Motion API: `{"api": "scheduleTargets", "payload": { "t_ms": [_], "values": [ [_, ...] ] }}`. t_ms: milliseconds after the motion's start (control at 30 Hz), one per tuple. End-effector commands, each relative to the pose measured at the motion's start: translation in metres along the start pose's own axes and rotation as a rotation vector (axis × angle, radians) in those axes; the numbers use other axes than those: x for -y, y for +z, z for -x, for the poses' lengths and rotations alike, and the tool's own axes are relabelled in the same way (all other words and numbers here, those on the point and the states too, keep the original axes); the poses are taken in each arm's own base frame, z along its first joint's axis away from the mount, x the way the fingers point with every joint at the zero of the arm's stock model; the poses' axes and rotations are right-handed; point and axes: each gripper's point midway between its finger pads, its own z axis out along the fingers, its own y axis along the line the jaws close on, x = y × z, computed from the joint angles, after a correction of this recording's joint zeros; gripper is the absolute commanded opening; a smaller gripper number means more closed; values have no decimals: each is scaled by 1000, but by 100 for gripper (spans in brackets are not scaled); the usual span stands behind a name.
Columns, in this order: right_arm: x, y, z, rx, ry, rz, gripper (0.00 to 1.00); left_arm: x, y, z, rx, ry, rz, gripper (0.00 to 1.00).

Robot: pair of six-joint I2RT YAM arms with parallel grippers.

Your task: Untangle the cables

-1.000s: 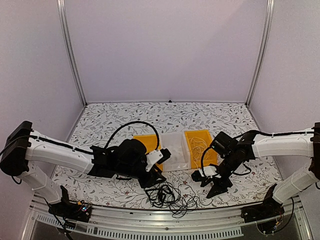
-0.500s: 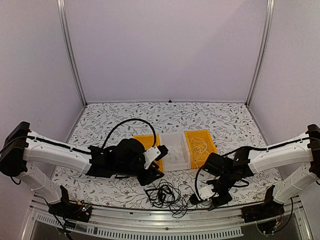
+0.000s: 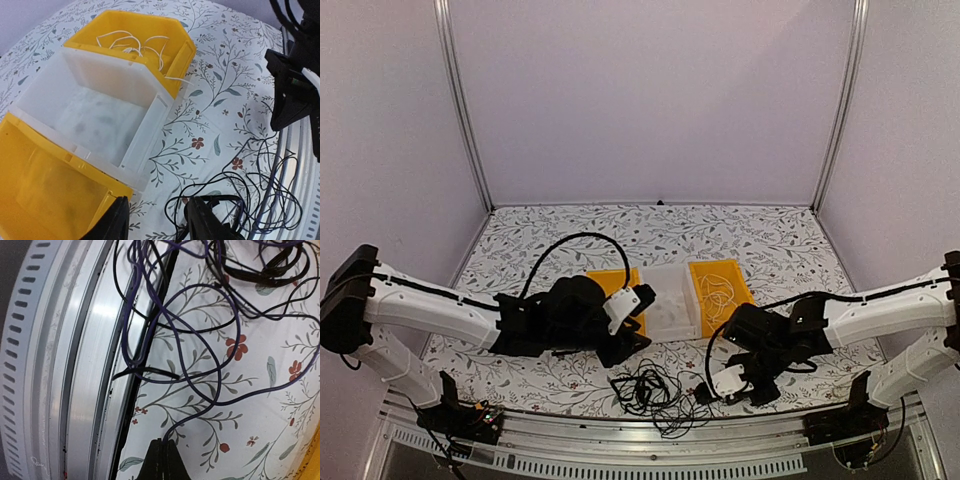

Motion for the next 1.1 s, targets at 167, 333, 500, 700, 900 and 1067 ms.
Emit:
{"api": "scheduleTargets", "payload": {
  "t_ms": [167, 333, 500, 700, 900, 1067],
  "values": [
    [54, -119, 61, 261, 10, -145, 0, 56, -45, 70, 485, 194, -121, 56],
    [74, -156, 78, 315, -6, -210, 0, 67, -40, 103, 600, 212, -126, 56],
    [90, -197, 102, 386, -31, -282, 0, 69, -11, 121, 653, 212, -87, 56],
    [115, -278, 125, 504, -65, -438, 0, 79, 29, 104, 634, 214, -130, 19],
    [133, -407, 146, 666, -132, -705, 0, 84, 51, 66, 513, 186, -208, 4],
    [123, -506, 158, 825, -180, -853, 0, 83, 68, 37, 401, 175, -239, 1]
  ]
}}
